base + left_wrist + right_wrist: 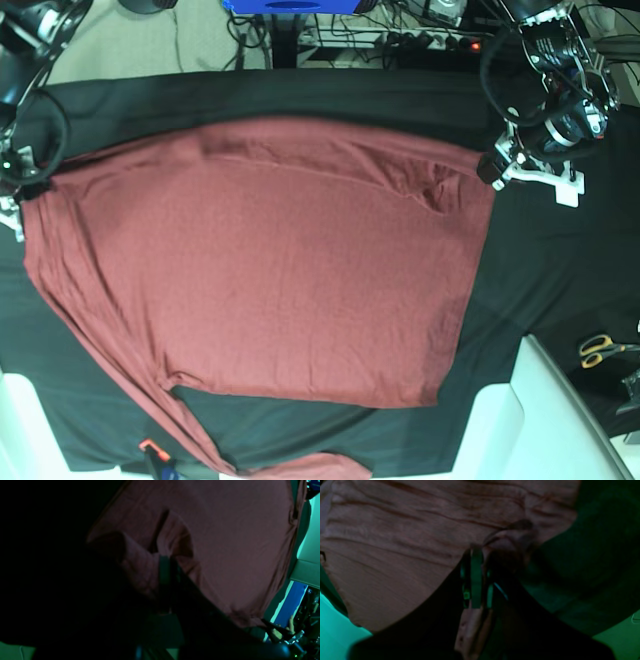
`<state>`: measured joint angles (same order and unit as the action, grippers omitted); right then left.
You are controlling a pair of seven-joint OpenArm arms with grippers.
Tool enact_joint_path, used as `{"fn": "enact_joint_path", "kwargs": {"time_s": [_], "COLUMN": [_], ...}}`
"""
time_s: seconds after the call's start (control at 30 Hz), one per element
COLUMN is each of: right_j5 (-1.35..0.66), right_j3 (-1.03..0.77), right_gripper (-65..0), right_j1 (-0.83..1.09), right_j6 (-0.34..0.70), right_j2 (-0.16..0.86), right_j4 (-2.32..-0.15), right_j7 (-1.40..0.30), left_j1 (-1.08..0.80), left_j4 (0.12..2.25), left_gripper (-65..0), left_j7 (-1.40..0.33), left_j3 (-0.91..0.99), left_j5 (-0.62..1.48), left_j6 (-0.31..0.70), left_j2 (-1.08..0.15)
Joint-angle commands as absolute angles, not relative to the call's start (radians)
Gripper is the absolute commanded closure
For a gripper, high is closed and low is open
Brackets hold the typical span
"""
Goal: Fold the T-shirt properly
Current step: 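Hold the shirt edge with both grippers and lift it slightly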
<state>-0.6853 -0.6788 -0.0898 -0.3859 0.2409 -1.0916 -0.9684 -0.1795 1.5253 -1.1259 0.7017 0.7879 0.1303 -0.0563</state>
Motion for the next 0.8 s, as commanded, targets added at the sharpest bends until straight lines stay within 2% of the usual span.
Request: {"fn": "enact_joint_path", "kwargs": {"time_s": [0.0, 0.53, 0.77], "right_j5": [-0.694, -0.694, -0.694], "right_j3": [-0.682, -0.68, -0.679], "right_gripper": [-0.3, -0.3, -0.2], "right_j1": [-0.117, -0.176, -0.222], "right_j6": [-0.387, -0.387, -0.387], "right_j2": [0.269, 0.274, 0.291], "right_j4": [-1.095, -1.073, -0.986], "right_j7": [-0.963, -0.924, -0.923], "left_j1": [-0.162, -0.081, -0.058], "left_j4": [1.527, 1.483, 1.483], "left_gripper": [0.0, 0.0, 0.0], "left_j7": [-1.121, -1.121, -1.121], "left_j3": [0.705, 0.704, 0.704], "left_j5": [0.805, 0.799, 0.797], "left_j6": [0.133, 0.131, 0.131], "left_j2": [-0.067, -0.073, -0.073]}}
